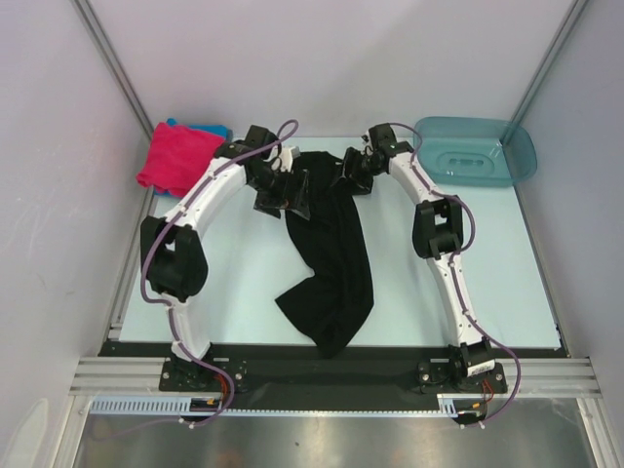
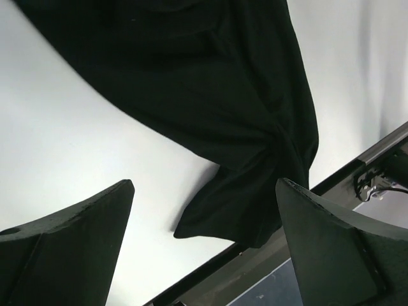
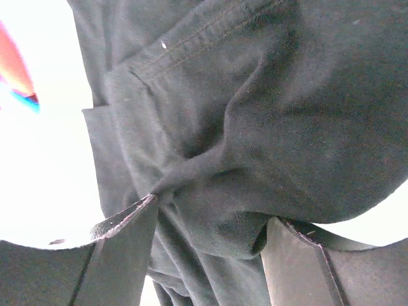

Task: Fold and stack the t-shirts
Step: Fold the tshirt

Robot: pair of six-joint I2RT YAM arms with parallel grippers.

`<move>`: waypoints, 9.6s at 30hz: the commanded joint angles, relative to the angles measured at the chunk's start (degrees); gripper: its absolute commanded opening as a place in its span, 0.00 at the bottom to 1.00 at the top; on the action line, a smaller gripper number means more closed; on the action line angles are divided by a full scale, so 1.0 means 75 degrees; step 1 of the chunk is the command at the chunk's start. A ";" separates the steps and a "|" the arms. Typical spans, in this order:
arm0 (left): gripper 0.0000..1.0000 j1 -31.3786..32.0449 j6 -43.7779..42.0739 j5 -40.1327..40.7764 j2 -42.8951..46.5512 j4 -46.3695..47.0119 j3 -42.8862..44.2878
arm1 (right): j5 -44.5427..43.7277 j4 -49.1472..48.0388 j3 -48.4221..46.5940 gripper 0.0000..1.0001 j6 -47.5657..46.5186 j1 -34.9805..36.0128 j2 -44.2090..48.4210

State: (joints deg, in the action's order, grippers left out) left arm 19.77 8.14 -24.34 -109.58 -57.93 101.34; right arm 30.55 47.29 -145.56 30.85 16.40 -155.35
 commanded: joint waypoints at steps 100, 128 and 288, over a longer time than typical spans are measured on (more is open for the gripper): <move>0.01 0.4886 0.6238 0.4757 0.2658 0.8592 -1.1086 | -0.5478 -0.6541 1.7054 0.34 0.5203 0.6859 1.0002; 0.00 0.6669 0.8077 0.5249 0.7788 0.2195 -0.9621 | -0.7225 -0.0834 1.4967 0.18 0.4183 0.7106 1.3810; 1.00 0.0550 0.2793 0.0865 0.2805 0.8017 -0.6639 | -0.5639 -0.4453 0.9708 1.00 -0.2580 0.0215 0.7619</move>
State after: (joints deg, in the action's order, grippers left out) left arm 20.71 30.48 -21.41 -96.84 2.48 57.30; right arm -1.74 15.29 -79.26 8.43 15.68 -112.88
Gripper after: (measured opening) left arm 0.996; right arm 0.994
